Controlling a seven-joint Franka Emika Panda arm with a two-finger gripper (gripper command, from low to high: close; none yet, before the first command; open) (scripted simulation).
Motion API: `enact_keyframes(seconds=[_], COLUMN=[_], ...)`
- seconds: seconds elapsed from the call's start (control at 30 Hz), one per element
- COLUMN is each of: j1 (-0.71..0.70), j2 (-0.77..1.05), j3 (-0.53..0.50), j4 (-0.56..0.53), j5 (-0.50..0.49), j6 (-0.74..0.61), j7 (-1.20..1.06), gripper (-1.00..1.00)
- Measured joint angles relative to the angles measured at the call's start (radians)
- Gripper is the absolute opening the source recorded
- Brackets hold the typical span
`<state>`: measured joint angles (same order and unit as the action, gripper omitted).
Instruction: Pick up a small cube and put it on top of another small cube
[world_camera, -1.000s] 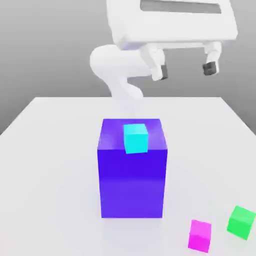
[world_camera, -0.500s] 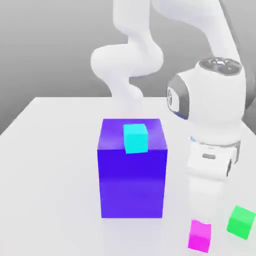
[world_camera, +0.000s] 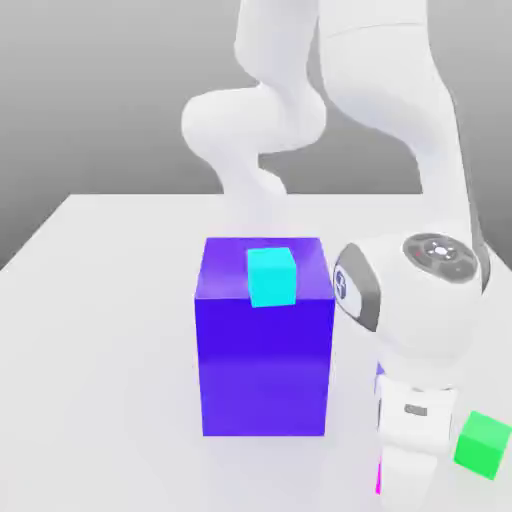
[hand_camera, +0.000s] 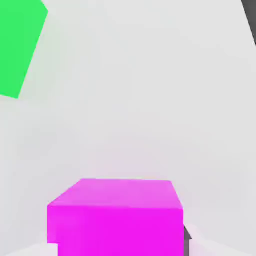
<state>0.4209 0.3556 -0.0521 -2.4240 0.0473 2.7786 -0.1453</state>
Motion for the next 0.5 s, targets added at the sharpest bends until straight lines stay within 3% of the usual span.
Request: enact_keyframes(seconds=[0.23, 0.37, 0.4, 0.5], j1=[0.089, 0.111, 0.114, 0.114], j2=[-0.153, -0.055, -0.026, -0.026], j3=[0.108, 0.119, 0.116, 0.116], j4=[0.034, 0.049, 0.051, 0.051], j5=[-0.063, -0.090, -0.095, -0.095], j6=[-0.188, -0.105, -0.079, -0.079], j7=[-0.142, -0.156, -0.153, -0.153], gripper=[-1.00, -1.00, 1.00, 1.00])
